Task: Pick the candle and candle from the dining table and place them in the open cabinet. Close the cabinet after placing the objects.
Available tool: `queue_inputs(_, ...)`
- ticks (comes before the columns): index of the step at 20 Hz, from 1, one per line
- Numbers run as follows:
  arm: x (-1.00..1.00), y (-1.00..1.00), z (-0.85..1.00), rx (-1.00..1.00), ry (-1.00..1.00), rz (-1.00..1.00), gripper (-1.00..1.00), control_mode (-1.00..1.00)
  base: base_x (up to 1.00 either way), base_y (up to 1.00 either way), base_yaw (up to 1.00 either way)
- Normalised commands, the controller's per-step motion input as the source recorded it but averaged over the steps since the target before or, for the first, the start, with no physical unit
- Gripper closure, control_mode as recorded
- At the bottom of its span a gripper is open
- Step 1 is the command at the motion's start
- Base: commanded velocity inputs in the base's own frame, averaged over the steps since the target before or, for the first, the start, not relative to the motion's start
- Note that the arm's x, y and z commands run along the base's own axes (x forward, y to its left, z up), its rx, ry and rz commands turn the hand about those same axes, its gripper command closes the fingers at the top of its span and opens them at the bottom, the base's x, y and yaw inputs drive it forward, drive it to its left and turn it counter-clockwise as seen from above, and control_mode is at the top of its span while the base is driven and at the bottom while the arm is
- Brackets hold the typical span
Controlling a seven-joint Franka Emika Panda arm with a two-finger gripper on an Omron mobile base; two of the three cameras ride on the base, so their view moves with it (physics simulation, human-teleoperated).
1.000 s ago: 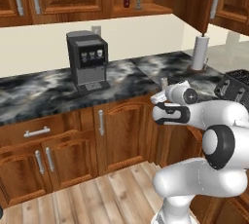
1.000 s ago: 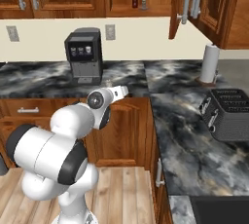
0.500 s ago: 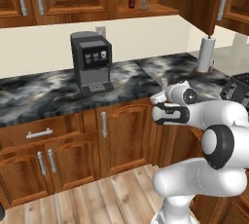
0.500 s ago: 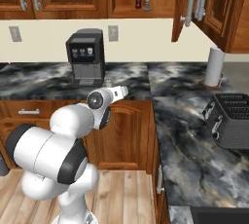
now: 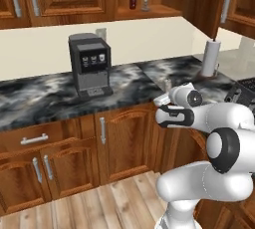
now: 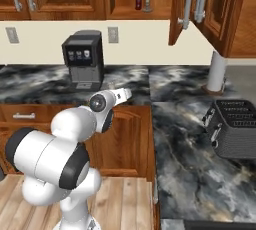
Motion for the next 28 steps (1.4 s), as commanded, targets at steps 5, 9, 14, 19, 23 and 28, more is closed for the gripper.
queue_inputs(5,0.00,0.00,0.00,0.00,0.00,0.00,1.00,1.00,0.53,-0.30,0.00)
queue_inputs(9,0.00,0.00,0.00,0.00,0.00,0.00,1.00,1.00,0.56,-0.25,0.00)
queue_inputs(14,0.00,0.00,0.00,0.00,0.00,0.00,1.00,1.00,0.52,-0.18,0.00)
queue_inputs(19,0.00,0.00,0.00,0.00,0.00,0.00,1.00,1.00,0.49,-0.14,0.01)
queue_inputs(23,0.00,0.00,0.00,0.00,0.00,0.00,1.00,1.00,0.41,-0.11,0.01)
queue_inputs(28,0.00,0.00,0.00,0.00,0.00,0.00,1.00,1.00,0.38,-0.12,0.01)
